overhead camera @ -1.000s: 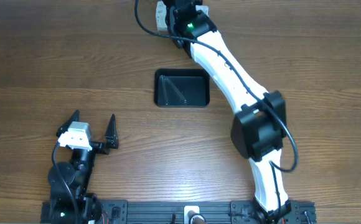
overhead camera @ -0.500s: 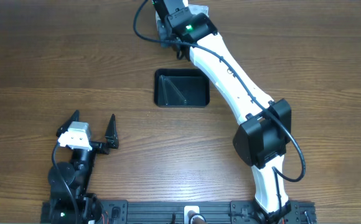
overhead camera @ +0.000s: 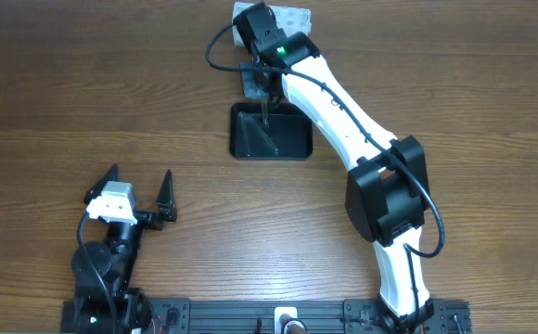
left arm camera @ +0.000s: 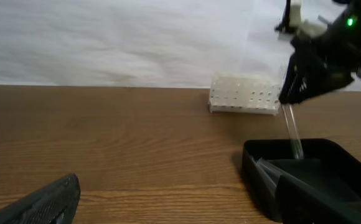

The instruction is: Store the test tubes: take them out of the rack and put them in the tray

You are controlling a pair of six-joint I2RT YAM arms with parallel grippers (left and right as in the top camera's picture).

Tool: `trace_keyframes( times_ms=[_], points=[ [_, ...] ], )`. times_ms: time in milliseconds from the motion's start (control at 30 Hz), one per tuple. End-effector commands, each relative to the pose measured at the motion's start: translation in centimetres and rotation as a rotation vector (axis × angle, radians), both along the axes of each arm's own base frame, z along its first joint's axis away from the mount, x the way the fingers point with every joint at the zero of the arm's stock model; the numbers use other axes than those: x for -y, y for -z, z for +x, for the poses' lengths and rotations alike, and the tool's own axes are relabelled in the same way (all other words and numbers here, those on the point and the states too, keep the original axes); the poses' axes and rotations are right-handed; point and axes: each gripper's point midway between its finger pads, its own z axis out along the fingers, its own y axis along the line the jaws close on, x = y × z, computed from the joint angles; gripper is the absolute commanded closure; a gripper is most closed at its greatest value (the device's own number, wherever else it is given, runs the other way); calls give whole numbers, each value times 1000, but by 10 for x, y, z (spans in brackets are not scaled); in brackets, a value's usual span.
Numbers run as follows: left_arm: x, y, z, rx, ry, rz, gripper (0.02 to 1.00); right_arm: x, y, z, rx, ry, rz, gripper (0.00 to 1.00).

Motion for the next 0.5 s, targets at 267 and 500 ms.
trace_keyframes(
  times_ms=[267, 500],
  points=[
    [1, 3, 0, 2, 6, 17, 18, 6, 48, -25, -127, 14, -19, 963],
    [1, 3, 0, 2, 6, 17, 18, 8, 60, -29, -151, 15, -33, 958]
  ],
)
